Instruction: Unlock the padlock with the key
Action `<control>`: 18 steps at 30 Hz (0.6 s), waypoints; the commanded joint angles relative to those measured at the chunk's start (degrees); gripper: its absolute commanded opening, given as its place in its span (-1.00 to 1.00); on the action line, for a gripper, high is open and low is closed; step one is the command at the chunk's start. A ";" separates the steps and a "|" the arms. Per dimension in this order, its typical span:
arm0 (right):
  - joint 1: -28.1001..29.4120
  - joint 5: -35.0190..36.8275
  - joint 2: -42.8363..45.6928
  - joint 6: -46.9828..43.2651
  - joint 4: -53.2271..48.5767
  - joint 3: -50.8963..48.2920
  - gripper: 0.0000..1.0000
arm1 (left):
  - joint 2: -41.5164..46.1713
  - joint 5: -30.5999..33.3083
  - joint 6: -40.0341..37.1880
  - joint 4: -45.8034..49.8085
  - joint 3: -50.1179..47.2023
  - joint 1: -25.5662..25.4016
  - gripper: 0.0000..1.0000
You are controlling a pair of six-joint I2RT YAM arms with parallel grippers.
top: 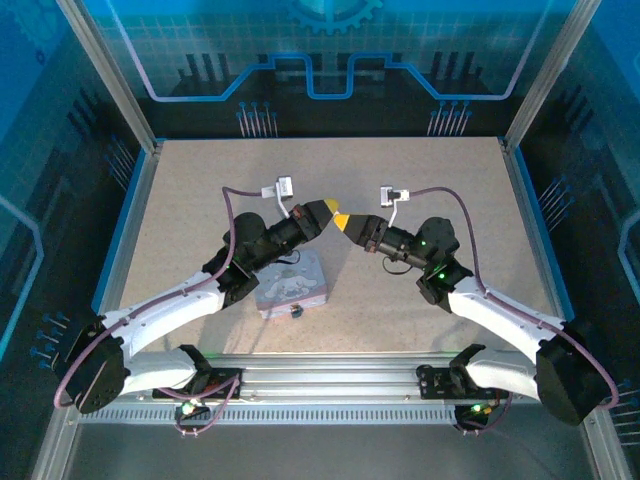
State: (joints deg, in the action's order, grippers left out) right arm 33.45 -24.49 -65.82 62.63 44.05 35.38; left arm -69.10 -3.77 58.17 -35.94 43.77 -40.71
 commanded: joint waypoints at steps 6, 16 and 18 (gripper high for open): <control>0.60 1.57 -0.16 0.30 0.88 1.80 -0.79 | 0.27 0.45 0.16 -2.82 -0.60 -0.51 -1.00; 0.47 3.07 2.22 -1.55 -3.39 0.75 -1.00 | 0.85 0.59 -1.21 0.40 0.08 -0.51 -0.72; 0.42 3.15 3.09 -3.02 -6.53 0.99 -1.00 | 1.55 0.85 -2.39 2.36 0.48 -0.53 -0.48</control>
State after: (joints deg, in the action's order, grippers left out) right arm 33.69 -22.92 -64.47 61.98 41.04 35.62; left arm -69.01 -3.25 57.71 -35.16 43.72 -40.80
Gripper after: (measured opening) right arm 0.062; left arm 0.230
